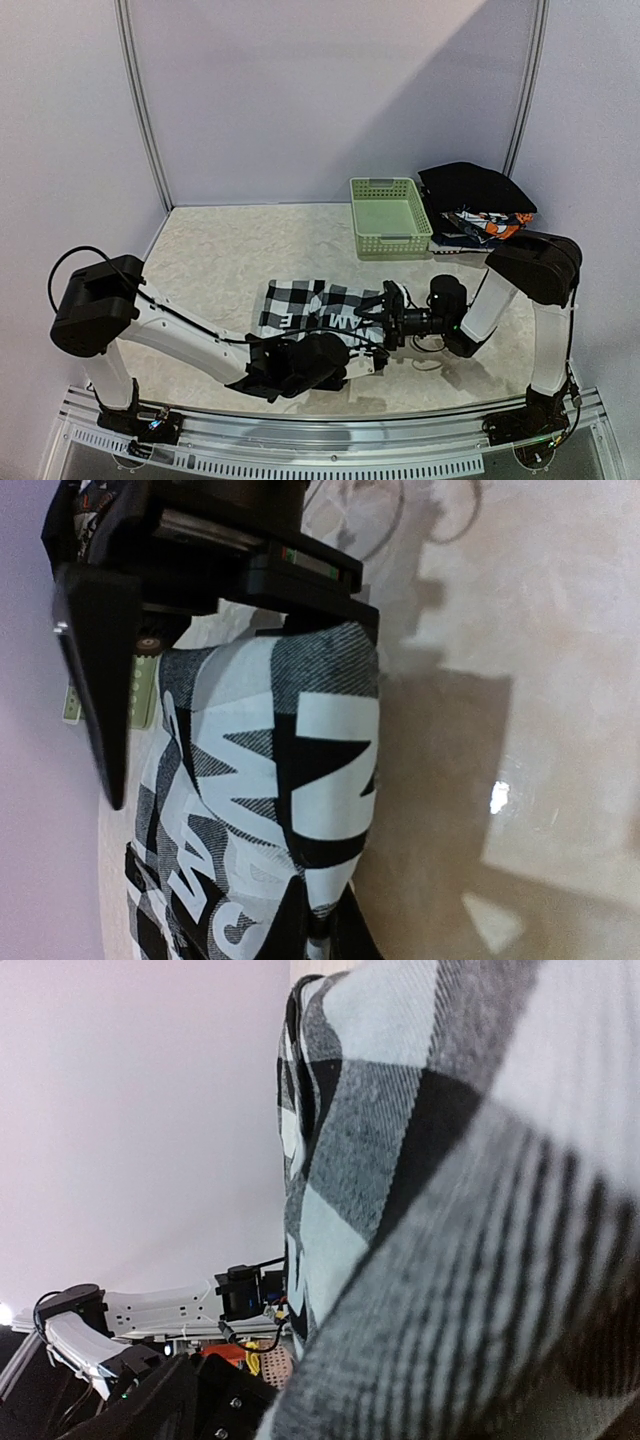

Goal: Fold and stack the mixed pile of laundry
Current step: Pass from the left arm to the right

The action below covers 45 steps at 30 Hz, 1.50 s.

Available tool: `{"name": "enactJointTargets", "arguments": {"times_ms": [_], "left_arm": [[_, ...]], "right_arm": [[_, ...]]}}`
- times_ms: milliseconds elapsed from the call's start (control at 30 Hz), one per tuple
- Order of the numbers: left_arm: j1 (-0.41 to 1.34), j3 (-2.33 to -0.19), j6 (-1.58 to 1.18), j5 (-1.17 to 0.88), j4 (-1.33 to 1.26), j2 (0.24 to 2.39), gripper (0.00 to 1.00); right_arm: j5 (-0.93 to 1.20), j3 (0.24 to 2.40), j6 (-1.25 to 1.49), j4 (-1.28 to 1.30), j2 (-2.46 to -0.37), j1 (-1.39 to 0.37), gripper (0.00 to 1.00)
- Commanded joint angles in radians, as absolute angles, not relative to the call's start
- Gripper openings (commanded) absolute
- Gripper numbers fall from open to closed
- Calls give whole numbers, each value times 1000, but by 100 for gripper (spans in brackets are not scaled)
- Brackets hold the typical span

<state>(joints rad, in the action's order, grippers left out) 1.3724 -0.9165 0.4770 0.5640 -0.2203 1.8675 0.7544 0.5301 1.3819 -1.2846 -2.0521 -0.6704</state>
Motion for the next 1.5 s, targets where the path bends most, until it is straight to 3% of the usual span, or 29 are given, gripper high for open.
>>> {"name": "enactJointTargets", "arguments": {"times_ms": [0, 100, 267, 333, 367, 500, 633, 867, 1100, 1333, 1467], "left_arm": [[1361, -906, 453, 531, -257, 1828, 0], [1361, -902, 449, 532, -257, 1826, 0], [1362, -892, 439, 514, -254, 1822, 0], [1364, -890, 430, 503, -248, 1820, 5], [1364, -889, 417, 495, -241, 1818, 16], [1358, -837, 314, 424, -264, 1726, 76], [1331, -782, 199, 366, -244, 1605, 98], [1247, -723, 20, 352, -145, 1448, 99], [1155, -668, -105, 371, -115, 1367, 99], [1103, -598, -116, 277, -176, 1359, 92], [1081, -593, -128, 205, -252, 1421, 74]], "right_arm": [[753, 538, 1398, -1297, -2106, -678, 72], [750, 544, 1390, -1283, -2105, -677, 47], [750, 546, 1382, -1280, -2106, -677, 26], [754, 548, 1382, -1283, -2103, -677, 16], [757, 549, 1382, -1282, -2100, -675, 11], [770, 553, 1360, -1233, -2079, -672, 2], [764, 581, 1227, -954, -2015, -662, 0], [620, 767, 776, -150, -1809, -662, 0], [372, 1003, 496, 371, -1763, -662, 0], [224, 1151, 330, 553, -1724, -661, 0], [201, 1232, 267, 629, -1723, -663, 0]]}}
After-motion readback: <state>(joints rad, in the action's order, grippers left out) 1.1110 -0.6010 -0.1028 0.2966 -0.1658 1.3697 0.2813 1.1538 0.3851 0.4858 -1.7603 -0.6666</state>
